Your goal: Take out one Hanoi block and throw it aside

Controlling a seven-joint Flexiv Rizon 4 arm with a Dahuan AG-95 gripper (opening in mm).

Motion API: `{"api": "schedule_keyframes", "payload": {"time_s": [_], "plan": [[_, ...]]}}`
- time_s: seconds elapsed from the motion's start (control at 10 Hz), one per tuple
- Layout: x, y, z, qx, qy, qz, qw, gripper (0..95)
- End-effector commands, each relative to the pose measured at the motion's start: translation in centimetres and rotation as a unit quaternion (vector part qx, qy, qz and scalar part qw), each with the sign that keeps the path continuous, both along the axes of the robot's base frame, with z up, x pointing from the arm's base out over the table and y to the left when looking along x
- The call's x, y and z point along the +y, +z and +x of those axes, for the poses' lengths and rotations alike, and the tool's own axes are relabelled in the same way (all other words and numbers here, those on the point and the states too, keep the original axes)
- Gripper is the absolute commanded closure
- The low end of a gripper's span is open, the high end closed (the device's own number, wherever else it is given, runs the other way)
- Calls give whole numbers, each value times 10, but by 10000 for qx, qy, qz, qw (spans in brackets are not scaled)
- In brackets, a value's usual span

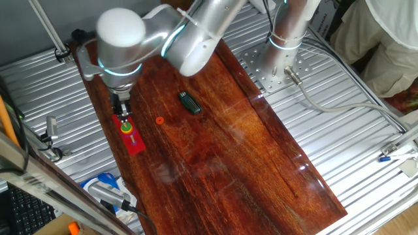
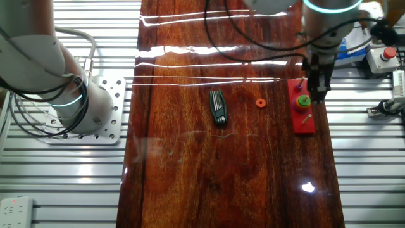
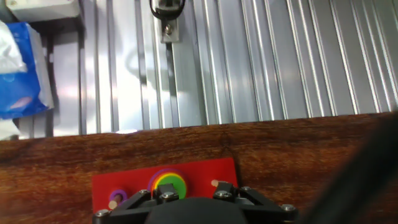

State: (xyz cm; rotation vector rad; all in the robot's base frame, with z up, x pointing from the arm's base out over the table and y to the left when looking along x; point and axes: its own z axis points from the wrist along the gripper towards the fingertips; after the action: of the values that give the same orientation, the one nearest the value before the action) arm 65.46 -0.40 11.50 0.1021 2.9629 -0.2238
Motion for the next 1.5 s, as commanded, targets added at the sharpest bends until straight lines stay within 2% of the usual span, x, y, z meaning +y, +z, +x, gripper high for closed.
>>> {"api": "schedule_keyframes", "payload": {"time_s": [0.1, 0.9, 1.0, 1.1, 1.2, 1.3, 1.4, 1.5], "plan": [[0, 0, 3, 10, -9, 130, 9999, 570], [-5, 2, 2, 13, -13, 162, 9999, 570], [-5, 2, 2, 31, 15, 170, 9998, 760], [-5, 2, 2, 36, 37, 169, 9998, 760], [-5, 2, 2, 105, 82, 164, 9998, 950], [-5, 2, 2, 190, 116, 150, 9996, 950], [-5, 2, 2, 475, 290, 103, 9984, 950], [-5, 2, 2, 522, 425, 123, 9977, 950]]}}
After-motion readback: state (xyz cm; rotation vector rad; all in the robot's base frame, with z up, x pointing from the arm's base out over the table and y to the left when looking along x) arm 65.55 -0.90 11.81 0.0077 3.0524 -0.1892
